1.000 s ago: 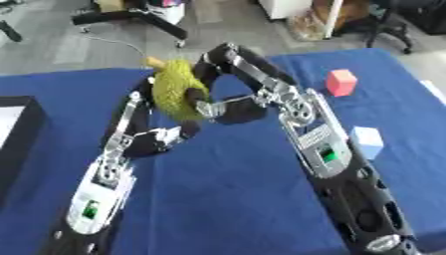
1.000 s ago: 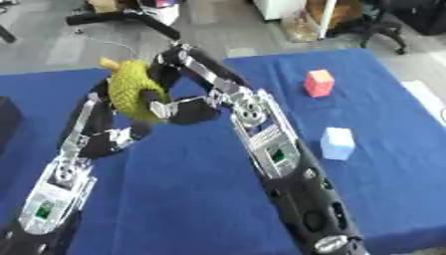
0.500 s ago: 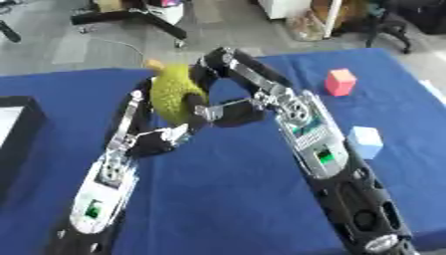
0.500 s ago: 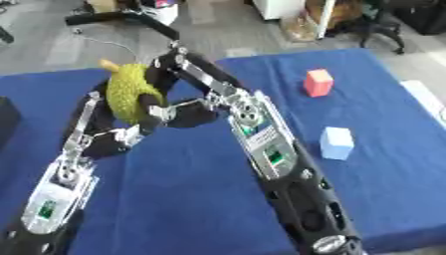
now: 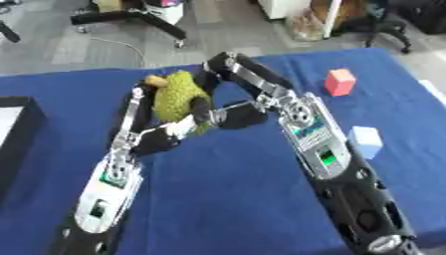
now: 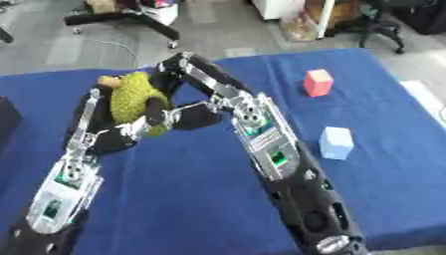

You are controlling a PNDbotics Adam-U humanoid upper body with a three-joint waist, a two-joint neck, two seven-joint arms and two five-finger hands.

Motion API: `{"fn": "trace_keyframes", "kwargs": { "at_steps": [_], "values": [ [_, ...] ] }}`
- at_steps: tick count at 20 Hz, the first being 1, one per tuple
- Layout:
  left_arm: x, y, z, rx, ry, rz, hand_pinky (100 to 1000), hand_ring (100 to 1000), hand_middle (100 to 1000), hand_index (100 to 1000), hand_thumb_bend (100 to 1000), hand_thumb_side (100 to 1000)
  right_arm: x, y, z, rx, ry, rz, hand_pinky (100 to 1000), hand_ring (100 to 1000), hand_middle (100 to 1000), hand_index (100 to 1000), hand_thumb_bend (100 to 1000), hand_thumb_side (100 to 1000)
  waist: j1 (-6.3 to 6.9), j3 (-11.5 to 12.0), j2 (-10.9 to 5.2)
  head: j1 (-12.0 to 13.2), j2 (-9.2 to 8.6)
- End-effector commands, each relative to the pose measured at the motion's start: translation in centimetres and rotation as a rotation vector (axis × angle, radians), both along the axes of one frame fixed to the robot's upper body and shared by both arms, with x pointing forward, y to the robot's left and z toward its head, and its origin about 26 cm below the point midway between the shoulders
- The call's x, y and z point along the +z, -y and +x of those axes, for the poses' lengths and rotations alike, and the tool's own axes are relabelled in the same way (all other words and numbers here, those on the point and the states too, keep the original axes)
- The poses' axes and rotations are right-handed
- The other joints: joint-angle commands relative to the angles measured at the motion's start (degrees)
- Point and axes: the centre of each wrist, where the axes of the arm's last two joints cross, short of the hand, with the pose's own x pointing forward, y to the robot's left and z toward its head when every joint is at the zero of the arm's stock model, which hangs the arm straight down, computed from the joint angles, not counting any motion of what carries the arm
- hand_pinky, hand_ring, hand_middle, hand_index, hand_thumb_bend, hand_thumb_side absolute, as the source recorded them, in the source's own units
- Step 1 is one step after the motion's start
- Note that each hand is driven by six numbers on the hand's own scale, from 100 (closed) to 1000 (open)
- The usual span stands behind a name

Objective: Pick up the objects with one hand, pass them to the other hand, and then place them into the box on the other side of the table.

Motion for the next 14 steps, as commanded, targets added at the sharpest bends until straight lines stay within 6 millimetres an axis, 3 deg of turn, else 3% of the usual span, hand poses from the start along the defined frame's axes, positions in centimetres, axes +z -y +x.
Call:
{"fn": "trace_keyframes", "kwargs": {
  "at_steps": [1,9,14],
  "values": [
    [0.7,-0.1,0.3,0.023,0.012,-0.013,607,419,408,490,100,156,1.3,-0.5,-0.6,0.044,0.035,0.025,614,595,377,415,100,100,-0.12,-0.10,-0.98,-0.08,-0.14],
    [0.5,-0.4,0.3,0.041,0.006,-0.028,553,372,365,456,100,133,1.7,0.0,-0.8,0.029,0.038,0.052,614,598,387,434,100,100,-0.14,-0.23,-1.01,0.04,-0.14],
    [0.3,-0.6,0.3,0.071,-0.010,-0.052,453,271,253,371,100,129,2.1,0.5,-1.0,0.015,0.044,0.071,620,608,411,466,100,100,-0.15,-0.35,-1.02,0.11,-0.14]
  ]
}}
